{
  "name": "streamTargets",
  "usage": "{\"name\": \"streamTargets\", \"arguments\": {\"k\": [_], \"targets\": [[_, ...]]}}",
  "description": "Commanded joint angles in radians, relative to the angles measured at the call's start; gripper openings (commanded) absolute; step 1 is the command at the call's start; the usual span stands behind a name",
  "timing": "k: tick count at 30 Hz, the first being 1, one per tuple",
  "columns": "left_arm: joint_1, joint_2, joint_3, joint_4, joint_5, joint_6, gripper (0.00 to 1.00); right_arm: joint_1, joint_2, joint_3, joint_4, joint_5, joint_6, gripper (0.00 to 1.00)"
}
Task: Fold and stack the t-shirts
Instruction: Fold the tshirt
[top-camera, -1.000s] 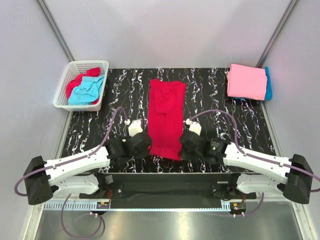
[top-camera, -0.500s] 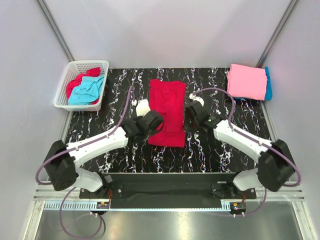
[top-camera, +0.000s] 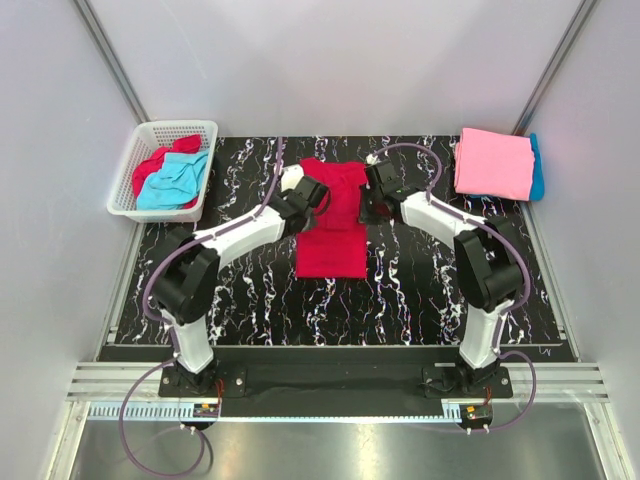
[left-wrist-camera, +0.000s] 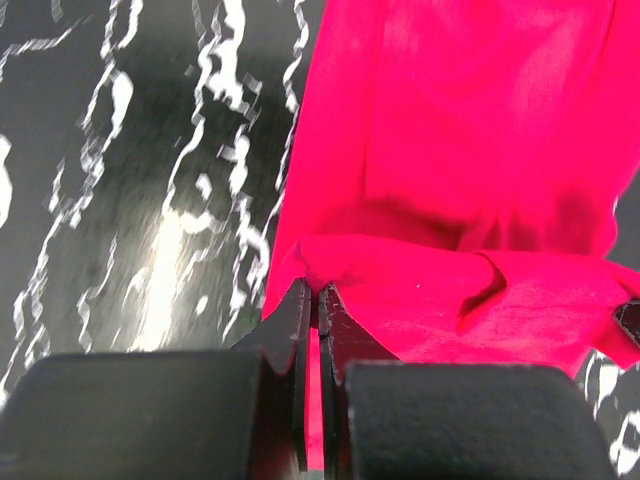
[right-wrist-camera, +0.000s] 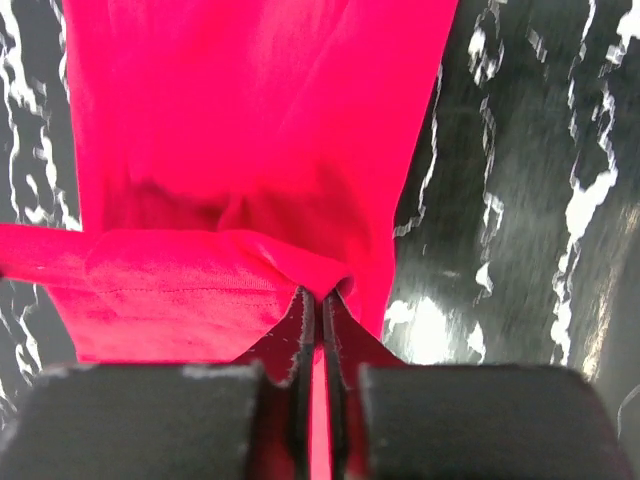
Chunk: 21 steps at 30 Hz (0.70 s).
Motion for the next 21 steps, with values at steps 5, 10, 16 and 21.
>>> {"name": "streamTargets", "arguments": {"k": [5, 10, 16, 21], "targets": [[0.081, 0.062, 0.009, 0.237, 0.069, 0.167, 0.30, -0.038, 0.073, 0.139, -0.026, 0.064, -0.051, 0.56], [0.089, 0.002, -0.112, 0.470, -0.009, 0.201, 0.43, -0.049, 0.096, 0.182, -0.026, 0.072, -0.046, 0.62], [0.089, -0.069, -0.166, 0.485, 0.003, 0.196, 0.45, -0.047, 0.071, 0.144, -0.025, 0.000, -0.023, 0.57], [0.089, -0.076, -0.148, 0.356, 0.102, 0.146, 0.44, -0.046, 0.039, 0.067, -0.025, -0.084, -0.009, 0.26]]}}
